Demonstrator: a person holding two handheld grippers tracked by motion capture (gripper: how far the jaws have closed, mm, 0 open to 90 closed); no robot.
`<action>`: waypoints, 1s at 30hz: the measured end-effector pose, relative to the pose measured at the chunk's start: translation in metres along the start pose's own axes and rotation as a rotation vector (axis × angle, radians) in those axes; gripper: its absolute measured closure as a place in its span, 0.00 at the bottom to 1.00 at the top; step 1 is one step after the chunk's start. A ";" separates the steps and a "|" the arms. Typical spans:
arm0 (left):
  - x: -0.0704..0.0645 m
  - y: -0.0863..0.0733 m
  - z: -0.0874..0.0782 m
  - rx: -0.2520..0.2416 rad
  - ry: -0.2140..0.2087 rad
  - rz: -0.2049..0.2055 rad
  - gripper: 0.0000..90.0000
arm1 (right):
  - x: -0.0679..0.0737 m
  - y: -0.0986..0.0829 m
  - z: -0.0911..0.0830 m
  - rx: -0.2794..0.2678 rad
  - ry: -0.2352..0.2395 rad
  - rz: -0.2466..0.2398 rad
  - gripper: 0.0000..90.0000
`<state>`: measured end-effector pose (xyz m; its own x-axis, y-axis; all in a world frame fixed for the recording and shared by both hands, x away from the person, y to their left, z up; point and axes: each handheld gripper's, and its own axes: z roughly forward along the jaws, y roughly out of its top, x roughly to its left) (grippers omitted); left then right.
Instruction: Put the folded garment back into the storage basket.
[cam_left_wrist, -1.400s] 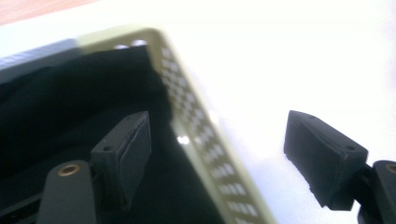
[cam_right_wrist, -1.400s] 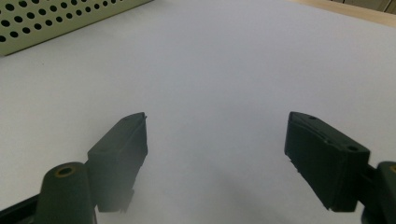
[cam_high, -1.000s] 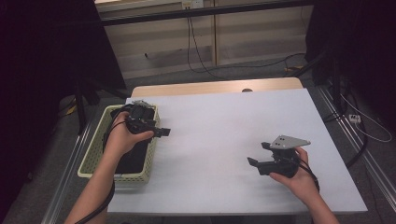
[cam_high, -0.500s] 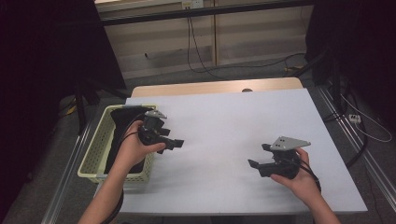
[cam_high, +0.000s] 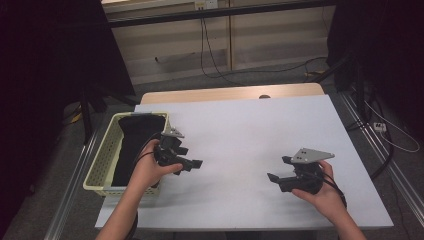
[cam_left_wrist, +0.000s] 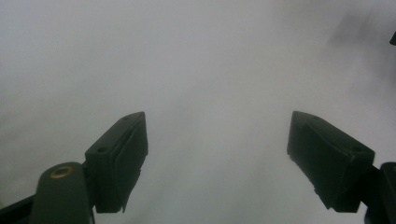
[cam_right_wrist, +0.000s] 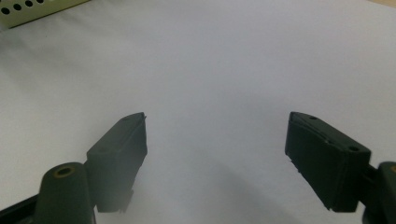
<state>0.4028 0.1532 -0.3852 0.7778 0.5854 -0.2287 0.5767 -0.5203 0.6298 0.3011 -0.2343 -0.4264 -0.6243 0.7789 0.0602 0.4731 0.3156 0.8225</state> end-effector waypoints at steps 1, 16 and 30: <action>-0.001 -0.002 0.000 -0.006 -0.012 -0.003 0.23 | 0.000 -0.001 -0.001 0.002 0.001 0.001 0.23; -0.014 -0.021 0.007 -0.024 -0.045 -0.003 0.21 | -0.001 -0.005 -0.007 0.010 -0.005 0.010 0.23; -0.013 -0.040 0.009 -0.033 -0.047 -0.013 0.19 | -0.001 -0.010 -0.010 0.010 -0.012 0.012 0.23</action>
<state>0.3722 0.1611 -0.4139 0.7815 0.5619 -0.2710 0.5789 -0.4913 0.6508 0.2912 -0.2437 -0.4289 -0.6110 0.7892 0.0625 0.4862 0.3118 0.8163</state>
